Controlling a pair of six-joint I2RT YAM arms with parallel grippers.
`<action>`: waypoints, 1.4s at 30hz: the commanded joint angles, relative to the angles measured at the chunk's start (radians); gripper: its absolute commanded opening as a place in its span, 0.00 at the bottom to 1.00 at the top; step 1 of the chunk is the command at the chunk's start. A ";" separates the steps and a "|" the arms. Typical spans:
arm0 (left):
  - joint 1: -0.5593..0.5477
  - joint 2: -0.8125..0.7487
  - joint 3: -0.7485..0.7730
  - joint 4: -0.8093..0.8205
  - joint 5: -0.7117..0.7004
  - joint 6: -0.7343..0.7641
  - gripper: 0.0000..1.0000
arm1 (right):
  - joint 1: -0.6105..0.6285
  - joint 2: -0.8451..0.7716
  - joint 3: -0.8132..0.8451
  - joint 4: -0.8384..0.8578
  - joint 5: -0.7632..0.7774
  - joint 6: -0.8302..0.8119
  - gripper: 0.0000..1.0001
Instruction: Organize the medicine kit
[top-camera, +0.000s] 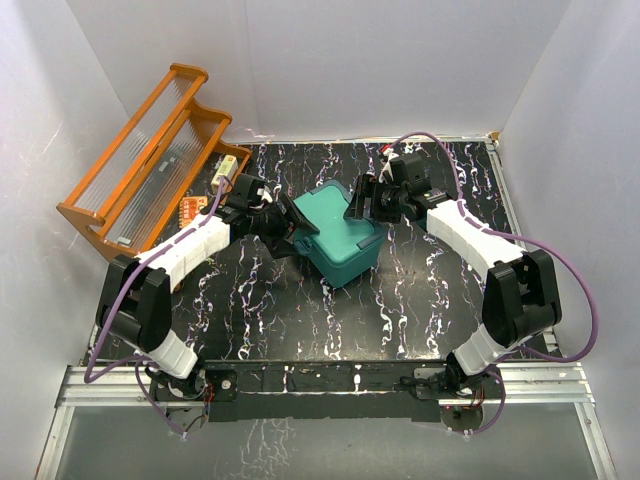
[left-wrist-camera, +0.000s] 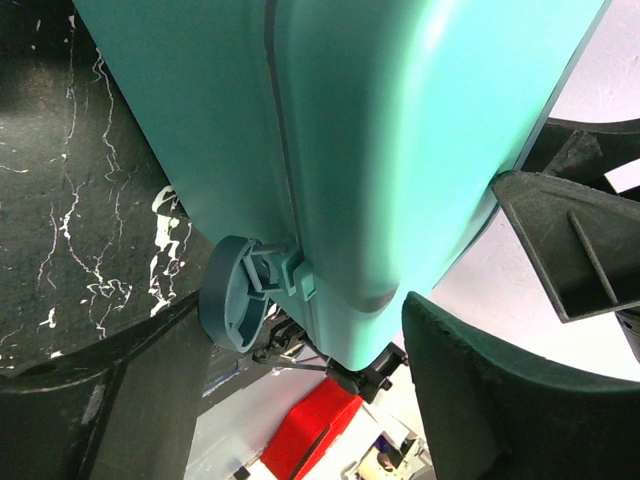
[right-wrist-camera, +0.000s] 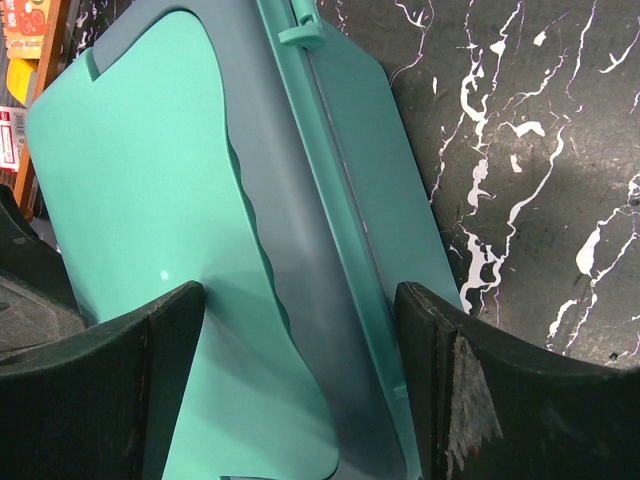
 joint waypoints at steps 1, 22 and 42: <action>-0.006 -0.057 0.039 -0.066 -0.010 0.041 0.69 | 0.019 0.019 -0.011 -0.007 -0.031 0.004 0.73; -0.005 -0.052 0.041 0.033 0.018 -0.030 0.56 | 0.020 0.025 -0.023 -0.005 -0.031 0.004 0.72; -0.006 -0.005 0.020 0.099 0.013 -0.090 0.52 | 0.020 0.030 -0.029 -0.007 -0.056 -0.010 0.71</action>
